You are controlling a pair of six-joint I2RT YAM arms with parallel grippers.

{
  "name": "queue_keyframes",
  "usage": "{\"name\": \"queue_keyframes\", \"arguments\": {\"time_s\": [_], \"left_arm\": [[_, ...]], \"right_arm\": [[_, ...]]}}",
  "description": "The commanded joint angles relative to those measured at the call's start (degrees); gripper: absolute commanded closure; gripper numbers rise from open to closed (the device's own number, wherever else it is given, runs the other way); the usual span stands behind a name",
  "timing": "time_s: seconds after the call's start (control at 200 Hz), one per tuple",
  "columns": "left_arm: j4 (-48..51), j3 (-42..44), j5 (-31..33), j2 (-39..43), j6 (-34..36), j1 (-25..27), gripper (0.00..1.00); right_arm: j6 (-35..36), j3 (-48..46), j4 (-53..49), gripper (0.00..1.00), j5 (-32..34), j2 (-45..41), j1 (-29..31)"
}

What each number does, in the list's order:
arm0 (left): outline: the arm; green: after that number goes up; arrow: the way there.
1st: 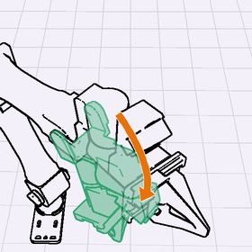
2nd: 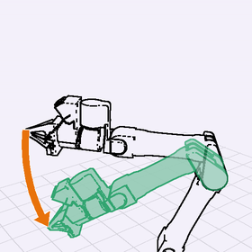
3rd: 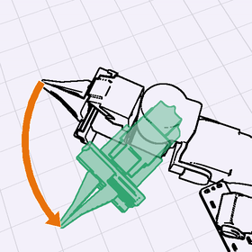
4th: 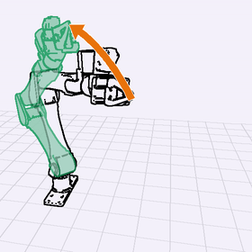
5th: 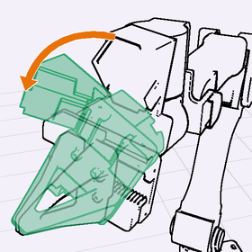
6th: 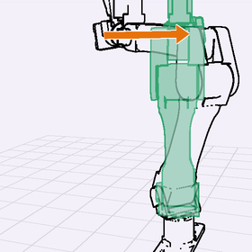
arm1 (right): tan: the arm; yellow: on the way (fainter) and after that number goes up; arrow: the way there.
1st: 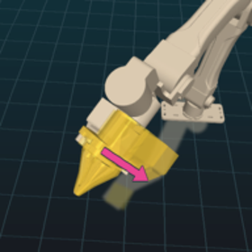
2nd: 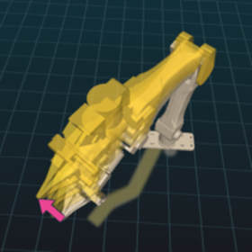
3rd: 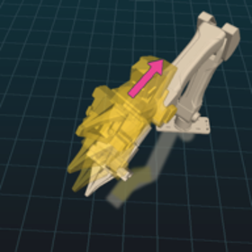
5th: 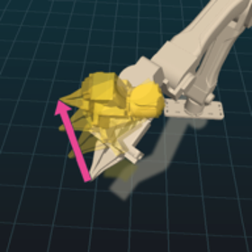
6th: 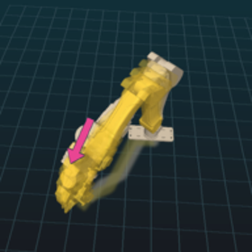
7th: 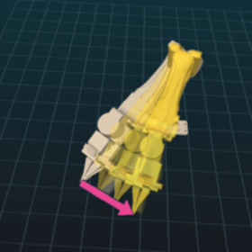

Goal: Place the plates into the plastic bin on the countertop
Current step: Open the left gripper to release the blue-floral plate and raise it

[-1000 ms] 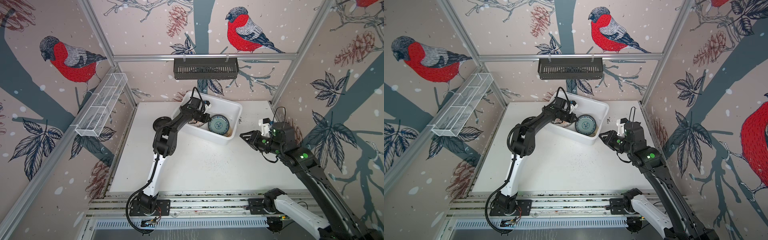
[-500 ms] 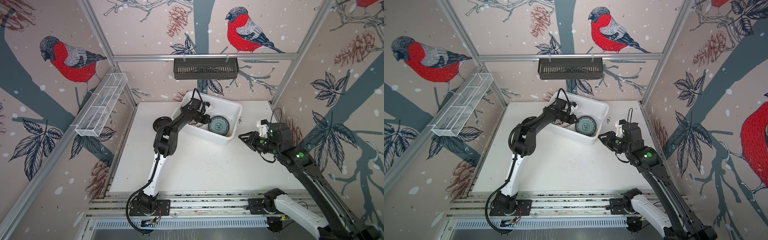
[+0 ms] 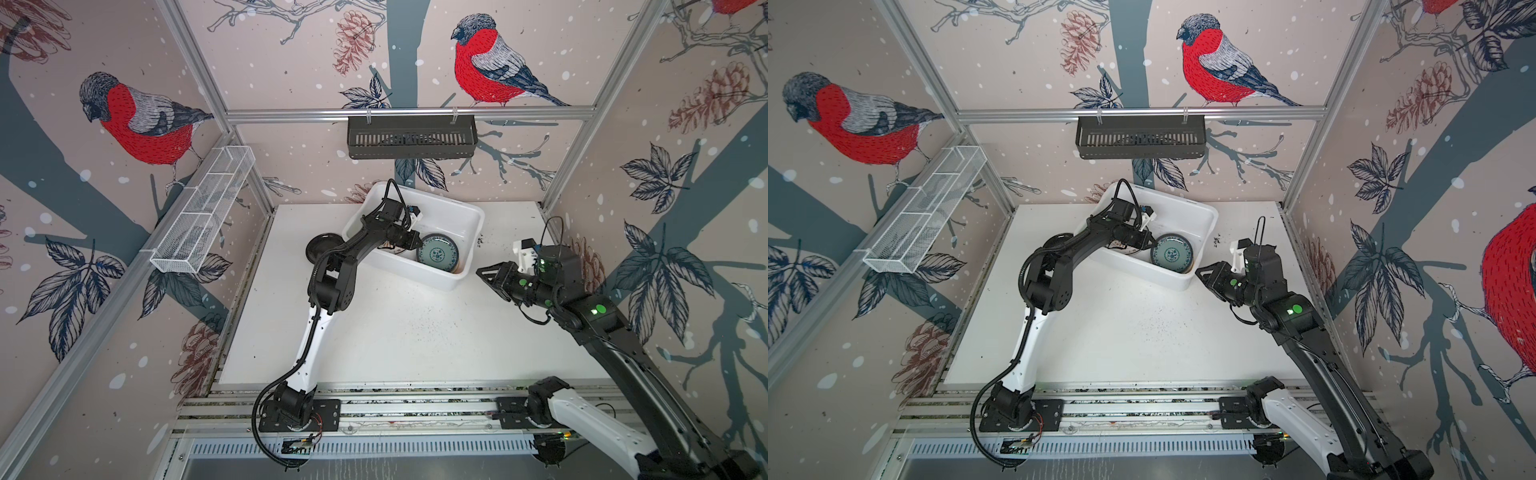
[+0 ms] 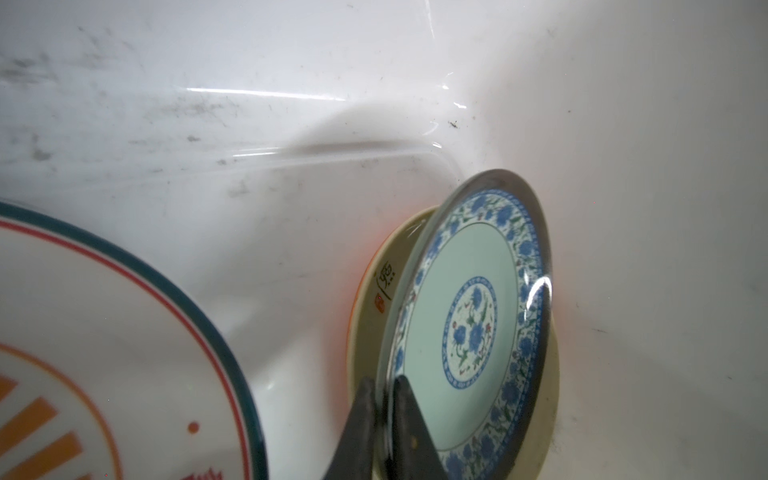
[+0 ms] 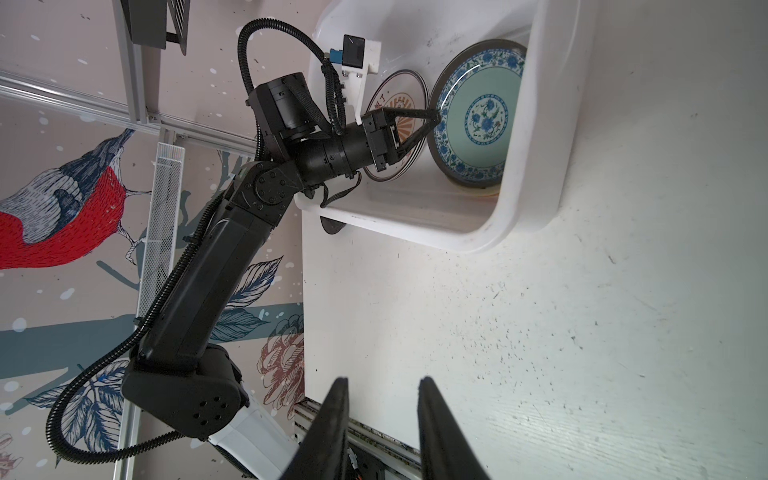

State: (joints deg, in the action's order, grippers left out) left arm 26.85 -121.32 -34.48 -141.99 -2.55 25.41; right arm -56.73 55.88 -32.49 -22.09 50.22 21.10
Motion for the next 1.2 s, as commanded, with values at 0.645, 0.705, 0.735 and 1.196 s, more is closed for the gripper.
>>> {"name": "queue_keyframes", "arguments": {"time_s": [0.645,0.705,0.735,1.196], "left_arm": [[4.14,0.12,-0.5,0.75,3.41,0.16,0.78],[4.59,0.15,-0.5,0.75,3.66,0.16,0.77],[4.74,0.1,-0.5,0.84,3.77,0.17,0.76],[6.81,0.64,-0.75,2.69,5.88,0.17,0.48]], "right_arm": [[-0.36,-1.07,3.93,0.69,0.29,-0.2,0.32],[-0.44,-1.29,4.04,0.69,0.36,-0.29,0.29],[-0.51,-1.38,4.29,0.69,0.38,-0.36,0.32],[-0.65,-2.99,6.88,0.68,-0.23,-0.07,0.17]]}}
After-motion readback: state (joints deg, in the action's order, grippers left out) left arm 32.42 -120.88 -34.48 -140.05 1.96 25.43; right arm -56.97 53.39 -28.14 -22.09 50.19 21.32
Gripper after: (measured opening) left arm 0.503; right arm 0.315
